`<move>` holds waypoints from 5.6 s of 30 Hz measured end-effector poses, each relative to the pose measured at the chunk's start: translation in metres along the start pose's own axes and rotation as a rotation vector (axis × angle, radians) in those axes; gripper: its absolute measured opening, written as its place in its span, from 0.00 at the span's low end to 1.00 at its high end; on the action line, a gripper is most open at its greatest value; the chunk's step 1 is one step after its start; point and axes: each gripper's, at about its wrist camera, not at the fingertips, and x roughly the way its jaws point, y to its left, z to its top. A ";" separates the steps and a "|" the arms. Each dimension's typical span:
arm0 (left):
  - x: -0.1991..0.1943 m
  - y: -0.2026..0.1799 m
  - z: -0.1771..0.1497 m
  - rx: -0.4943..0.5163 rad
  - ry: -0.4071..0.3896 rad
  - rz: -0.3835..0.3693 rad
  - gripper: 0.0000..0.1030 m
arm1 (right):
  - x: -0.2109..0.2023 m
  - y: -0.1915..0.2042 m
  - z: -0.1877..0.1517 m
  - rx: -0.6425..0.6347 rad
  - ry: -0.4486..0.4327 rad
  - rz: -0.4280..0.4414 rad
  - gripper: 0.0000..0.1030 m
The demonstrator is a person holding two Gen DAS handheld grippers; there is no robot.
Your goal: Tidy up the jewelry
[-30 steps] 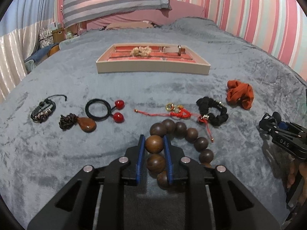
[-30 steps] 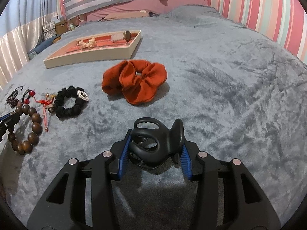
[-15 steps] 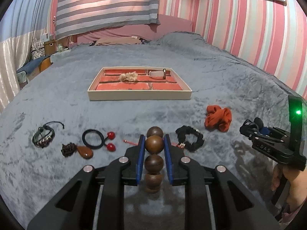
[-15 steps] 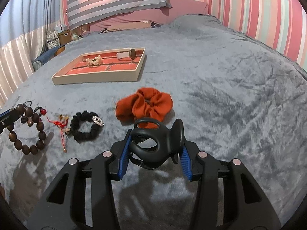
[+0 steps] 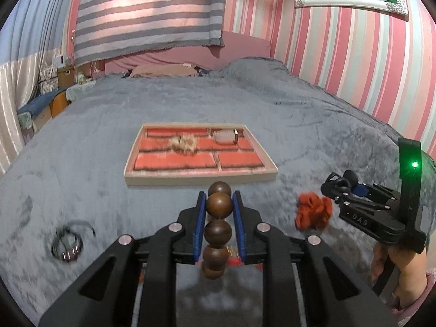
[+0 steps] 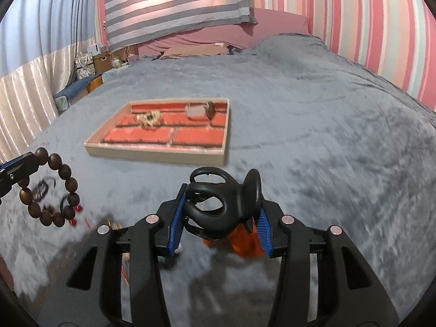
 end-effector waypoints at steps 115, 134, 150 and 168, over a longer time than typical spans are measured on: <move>-0.012 0.128 -0.088 -0.046 0.096 0.258 0.92 | 0.003 0.044 -0.061 -0.034 0.028 -0.069 0.96; 0.030 0.141 -0.114 -0.066 0.215 0.198 0.78 | 0.041 0.042 -0.080 -0.001 0.162 -0.030 0.75; 0.040 0.163 -0.113 -0.147 0.222 0.139 0.58 | 0.058 0.045 -0.080 -0.002 0.191 -0.026 0.65; 0.041 0.161 -0.116 -0.145 0.228 0.105 0.36 | 0.061 0.047 -0.081 -0.002 0.194 0.002 0.54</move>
